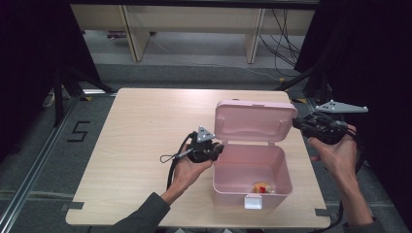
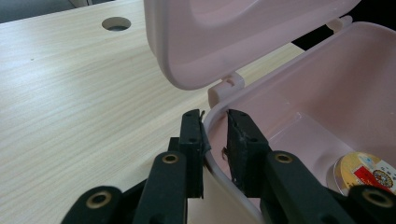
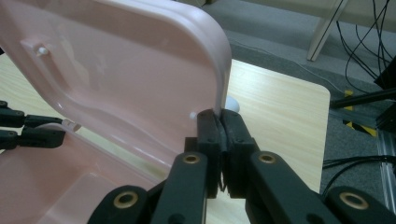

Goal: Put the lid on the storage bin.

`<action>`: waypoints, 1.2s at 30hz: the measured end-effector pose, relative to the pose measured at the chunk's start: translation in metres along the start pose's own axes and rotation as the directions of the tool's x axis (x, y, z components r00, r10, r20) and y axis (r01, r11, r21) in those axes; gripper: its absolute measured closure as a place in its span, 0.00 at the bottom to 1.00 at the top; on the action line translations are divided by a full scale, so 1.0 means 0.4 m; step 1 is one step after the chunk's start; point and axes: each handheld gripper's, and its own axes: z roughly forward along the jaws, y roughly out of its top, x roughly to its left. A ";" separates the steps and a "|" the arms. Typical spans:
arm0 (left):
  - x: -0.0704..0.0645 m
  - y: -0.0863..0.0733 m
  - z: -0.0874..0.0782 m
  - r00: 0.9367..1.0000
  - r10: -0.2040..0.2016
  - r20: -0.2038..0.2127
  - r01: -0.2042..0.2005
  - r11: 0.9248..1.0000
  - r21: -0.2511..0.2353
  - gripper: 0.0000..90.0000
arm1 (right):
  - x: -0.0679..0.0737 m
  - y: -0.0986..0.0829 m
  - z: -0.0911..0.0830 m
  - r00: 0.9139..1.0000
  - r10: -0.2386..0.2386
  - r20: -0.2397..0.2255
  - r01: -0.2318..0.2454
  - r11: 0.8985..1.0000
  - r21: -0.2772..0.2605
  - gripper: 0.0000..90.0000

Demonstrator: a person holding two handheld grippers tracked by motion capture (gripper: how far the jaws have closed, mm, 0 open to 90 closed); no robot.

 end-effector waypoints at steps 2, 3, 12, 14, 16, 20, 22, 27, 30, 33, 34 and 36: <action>0.000 0.000 0.000 1.000 -0.001 -0.001 0.001 1.000 -0.001 0.84 | 0.004 -0.005 -0.009 1.000 -0.015 -0.001 0.015 1.000 -0.006 0.98; 0.000 -0.001 0.000 1.000 -0.003 -0.001 0.003 1.000 -0.003 0.84 | 0.004 -0.009 -0.012 0.999 -0.035 0.009 0.035 0.999 -0.014 0.98; 0.004 -0.002 -0.002 1.000 0.005 -0.003 -0.005 1.000 0.003 0.84 | 0.021 -0.039 -0.044 0.999 -0.045 -0.006 0.045 0.999 -0.019 0.98; 0.004 -0.002 -0.002 1.000 0.002 0.000 -0.002 1.000 0.002 0.84 | 0.027 -0.046 -0.049 1.000 -0.020 -0.011 0.020 1.000 -0.017 0.97; 0.003 -0.003 0.000 1.000 -0.014 0.008 0.014 1.000 -0.008 0.84 | 0.026 -0.052 -0.052 0.999 -0.033 -0.019 0.033 0.999 -0.022 0.97; 0.006 -0.003 -0.001 1.000 -0.017 0.018 0.017 1.000 -0.010 0.83 | 0.030 -0.064 -0.061 0.999 -0.039 -0.019 0.038 0.999 -0.029 0.97; 0.009 -0.003 -0.003 1.000 -0.020 0.022 0.021 1.000 -0.018 0.82 | 0.031 -0.069 -0.065 0.998 -0.054 -0.012 0.053 0.998 -0.041 0.97; 0.013 0.006 -0.022 0.999 -0.036 0.041 0.038 0.999 -0.040 0.71 | 0.036 -0.080 -0.070 0.998 -0.053 -0.016 0.052 0.998 -0.047 0.97; 0.020 0.010 -0.045 0.998 -0.035 0.051 0.037 0.999 -0.037 0.67 | 0.039 -0.086 -0.071 0.999 -0.048 -0.016 0.047 0.997 -0.053 0.97; 0.025 0.006 -0.060 0.998 -0.023 0.051 0.024 0.999 -0.029 0.66 | 0.040 -0.090 -0.077 0.998 -0.054 -0.021 0.053 0.997 -0.052 0.96; 0.027 0.005 -0.067 0.998 -0.021 0.059 0.022 1.000 -0.020 0.65 | 0.040 -0.093 -0.078 0.998 -0.052 -0.026 0.051 0.997 -0.050 0.96; 0.027 0.000 -0.079 0.997 -0.021 0.068 0.023 1.000 -0.021 0.64 | 0.046 -0.099 -0.081 0.999 -0.028 -0.039 0.027 0.999 -0.045 0.96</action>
